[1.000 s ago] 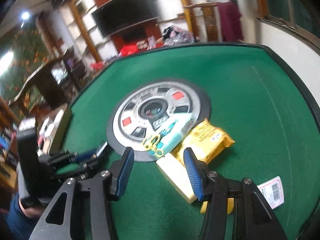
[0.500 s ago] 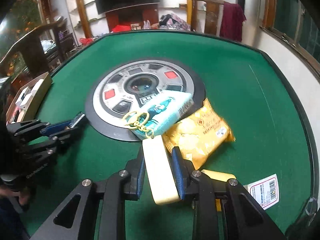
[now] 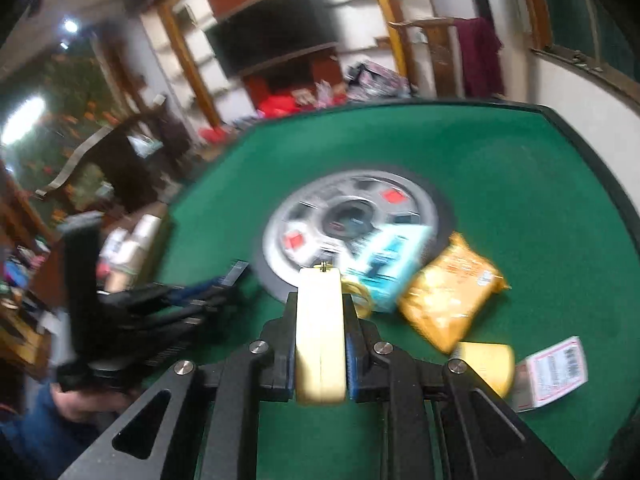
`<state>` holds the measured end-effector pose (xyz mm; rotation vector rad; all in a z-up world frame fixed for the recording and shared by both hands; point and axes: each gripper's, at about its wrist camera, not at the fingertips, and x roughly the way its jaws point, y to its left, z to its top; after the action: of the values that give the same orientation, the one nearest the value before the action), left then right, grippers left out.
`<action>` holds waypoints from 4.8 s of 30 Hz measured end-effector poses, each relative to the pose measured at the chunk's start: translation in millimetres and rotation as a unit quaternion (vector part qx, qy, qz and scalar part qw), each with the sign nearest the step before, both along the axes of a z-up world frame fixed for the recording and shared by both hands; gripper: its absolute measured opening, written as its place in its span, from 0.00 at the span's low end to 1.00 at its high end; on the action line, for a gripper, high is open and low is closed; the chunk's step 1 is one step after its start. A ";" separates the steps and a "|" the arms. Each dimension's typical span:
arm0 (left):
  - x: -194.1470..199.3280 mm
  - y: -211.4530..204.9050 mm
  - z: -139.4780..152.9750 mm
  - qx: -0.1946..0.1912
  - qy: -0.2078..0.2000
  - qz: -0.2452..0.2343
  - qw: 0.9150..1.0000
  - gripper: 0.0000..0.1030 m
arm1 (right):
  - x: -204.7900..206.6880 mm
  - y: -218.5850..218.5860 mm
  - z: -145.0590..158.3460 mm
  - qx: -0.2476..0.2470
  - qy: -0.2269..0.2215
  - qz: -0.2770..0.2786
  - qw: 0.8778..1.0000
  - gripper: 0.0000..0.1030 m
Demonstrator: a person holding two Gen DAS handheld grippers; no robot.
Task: Organize objects
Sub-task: 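Grasp the cream bar with gold keyring with the right tool, then carry the black tube and cream bar over the cardboard tray, then open both tools to drop the tube and cream bar into the tray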
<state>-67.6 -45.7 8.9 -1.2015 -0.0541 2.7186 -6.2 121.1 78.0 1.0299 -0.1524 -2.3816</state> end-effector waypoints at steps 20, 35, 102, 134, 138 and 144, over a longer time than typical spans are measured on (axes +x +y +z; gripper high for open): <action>20.2 -13.6 20.8 0.021 0.035 0.030 0.999 0.16 | 6.3 -21.8 -7.1 -0.007 0.002 0.009 1.000 0.19; 94.9 -56.7 70.5 0.050 0.088 0.058 0.993 0.17 | 20.9 -44.3 -5.9 -0.008 0.000 0.004 1.000 0.19; 58.0 -356.8 20.7 0.127 -0.050 0.251 0.958 0.17 | 29.5 -389.2 -35.7 0.072 -0.097 0.207 0.971 0.20; 91.2 -303.6 65.3 0.108 -0.009 0.232 0.967 0.34 | 42.5 -330.0 -15.2 0.029 -0.081 0.183 0.979 0.36; 92.0 -283.9 72.3 0.099 -0.005 0.216 0.971 0.35 | 40.6 -299.5 -12.3 0.019 -0.075 0.172 0.982 0.37; 83.5 -241.0 77.3 0.081 -0.004 0.184 0.980 0.40 | 33.4 -237.0 -15.5 -0.001 -0.078 0.138 0.987 0.38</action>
<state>15.9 -286.7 86.2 -1.2618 -0.5404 2.9424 27.3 -115.9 62.6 1.1561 -0.0627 -2.0534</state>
